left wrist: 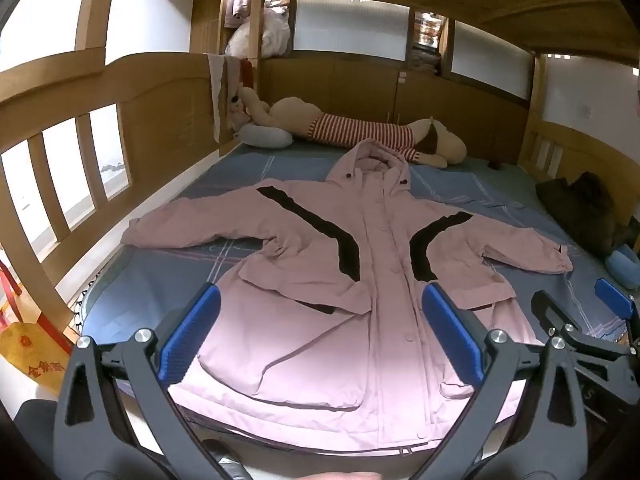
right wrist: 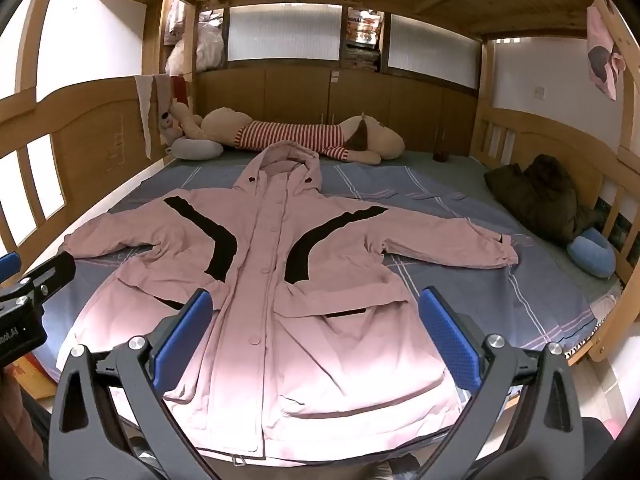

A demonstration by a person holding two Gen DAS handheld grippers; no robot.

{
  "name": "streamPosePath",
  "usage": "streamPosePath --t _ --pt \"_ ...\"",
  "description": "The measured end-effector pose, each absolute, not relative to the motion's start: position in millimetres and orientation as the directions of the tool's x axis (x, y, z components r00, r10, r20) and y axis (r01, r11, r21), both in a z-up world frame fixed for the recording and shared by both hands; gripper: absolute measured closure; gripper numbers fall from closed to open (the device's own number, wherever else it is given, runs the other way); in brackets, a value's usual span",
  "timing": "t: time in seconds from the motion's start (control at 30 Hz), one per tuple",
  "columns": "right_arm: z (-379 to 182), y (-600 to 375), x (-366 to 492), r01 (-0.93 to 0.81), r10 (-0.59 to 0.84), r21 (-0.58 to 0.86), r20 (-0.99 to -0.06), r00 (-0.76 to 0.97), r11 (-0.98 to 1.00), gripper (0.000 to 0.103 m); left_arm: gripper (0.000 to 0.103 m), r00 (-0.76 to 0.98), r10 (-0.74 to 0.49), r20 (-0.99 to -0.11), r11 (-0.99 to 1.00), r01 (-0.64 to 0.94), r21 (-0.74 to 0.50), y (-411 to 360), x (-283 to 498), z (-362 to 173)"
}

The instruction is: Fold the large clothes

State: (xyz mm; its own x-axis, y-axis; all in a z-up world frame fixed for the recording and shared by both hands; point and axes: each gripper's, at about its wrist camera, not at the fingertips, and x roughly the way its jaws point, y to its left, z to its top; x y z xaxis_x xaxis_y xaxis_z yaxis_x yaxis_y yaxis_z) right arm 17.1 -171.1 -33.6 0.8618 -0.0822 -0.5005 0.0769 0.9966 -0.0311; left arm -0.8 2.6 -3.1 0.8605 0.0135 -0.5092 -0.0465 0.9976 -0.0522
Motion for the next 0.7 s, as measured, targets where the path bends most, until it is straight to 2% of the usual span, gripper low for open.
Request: streamPosePath --t 0.7 --pt "-35.2 -169.8 16.8 0.078 -0.084 -0.034 -0.5 0.862 0.996 0.001 0.002 0.858 0.015 -0.514 0.997 -0.051 -0.056 4.8 0.4 -4.5"
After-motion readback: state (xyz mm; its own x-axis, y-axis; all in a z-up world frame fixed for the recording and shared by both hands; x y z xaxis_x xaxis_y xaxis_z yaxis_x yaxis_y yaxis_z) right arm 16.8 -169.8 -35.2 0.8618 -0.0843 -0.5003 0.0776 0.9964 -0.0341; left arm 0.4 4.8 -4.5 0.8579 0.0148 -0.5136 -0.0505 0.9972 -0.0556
